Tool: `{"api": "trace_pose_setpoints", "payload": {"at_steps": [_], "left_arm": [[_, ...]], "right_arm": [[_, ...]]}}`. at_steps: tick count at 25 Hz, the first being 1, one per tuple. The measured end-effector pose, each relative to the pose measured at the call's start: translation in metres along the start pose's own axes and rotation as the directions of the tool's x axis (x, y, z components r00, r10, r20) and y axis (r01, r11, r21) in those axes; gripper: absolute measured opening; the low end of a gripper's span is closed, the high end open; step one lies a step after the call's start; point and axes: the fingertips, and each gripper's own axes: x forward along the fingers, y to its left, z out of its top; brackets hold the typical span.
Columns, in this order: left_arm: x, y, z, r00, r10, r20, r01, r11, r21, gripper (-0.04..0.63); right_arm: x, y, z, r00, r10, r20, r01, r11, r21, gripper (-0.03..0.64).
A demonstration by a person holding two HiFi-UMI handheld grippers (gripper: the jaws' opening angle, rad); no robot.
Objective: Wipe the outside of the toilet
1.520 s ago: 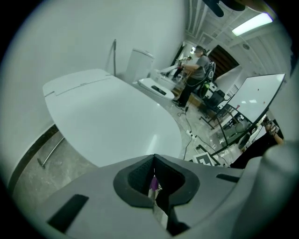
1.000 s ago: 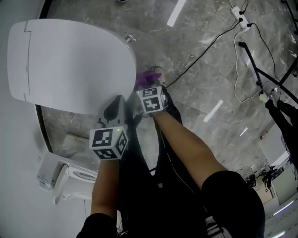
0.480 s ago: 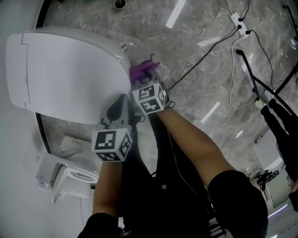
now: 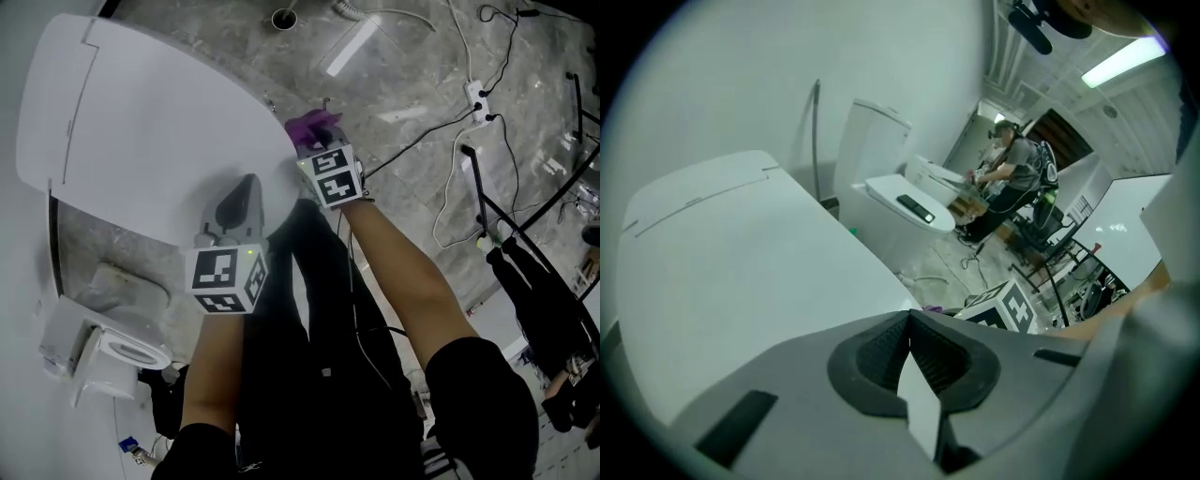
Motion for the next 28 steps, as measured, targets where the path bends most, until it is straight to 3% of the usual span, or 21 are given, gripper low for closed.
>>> {"api": "trace_pose_setpoints", "payload": {"at_steps": [5, 8, 13, 21, 28], "left_arm": [[-0.023, 0.045, 0.021, 1.0, 0.002, 0.031, -0.001, 0.999, -0.032, 0.008], [-0.039, 0.072, 0.026, 1.0, 0.009, 0.025, -0.009, 1.0, -0.025, 0.008], [-0.045, 0.107, 0.029, 0.998, 0.06, 0.032, -0.056, 0.992, -0.117, 0.008], [-0.021, 0.103, 0.063, 0.99, 0.132, 0.049, -0.119, 0.97, -0.212, 0.008], [-0.003, 0.108, 0.078, 0.973, 0.23, 0.011, -0.215, 0.926, -0.311, 0.008]], "right_arm": [[0.02, -0.003, 0.049, 0.999, 0.051, -0.001, -0.051, 0.995, -0.088, 0.071], [0.037, 0.005, 0.063, 0.989, 0.132, -0.064, -0.137, 0.987, -0.084, 0.071], [0.055, 0.009, 0.075, 0.96, 0.226, -0.165, -0.251, 0.957, -0.144, 0.071], [0.072, 0.011, 0.088, 0.905, 0.355, -0.235, -0.4, 0.899, -0.18, 0.071], [0.086, 0.013, 0.106, 0.861, 0.422, -0.286, -0.478, 0.863, -0.165, 0.071]]}}
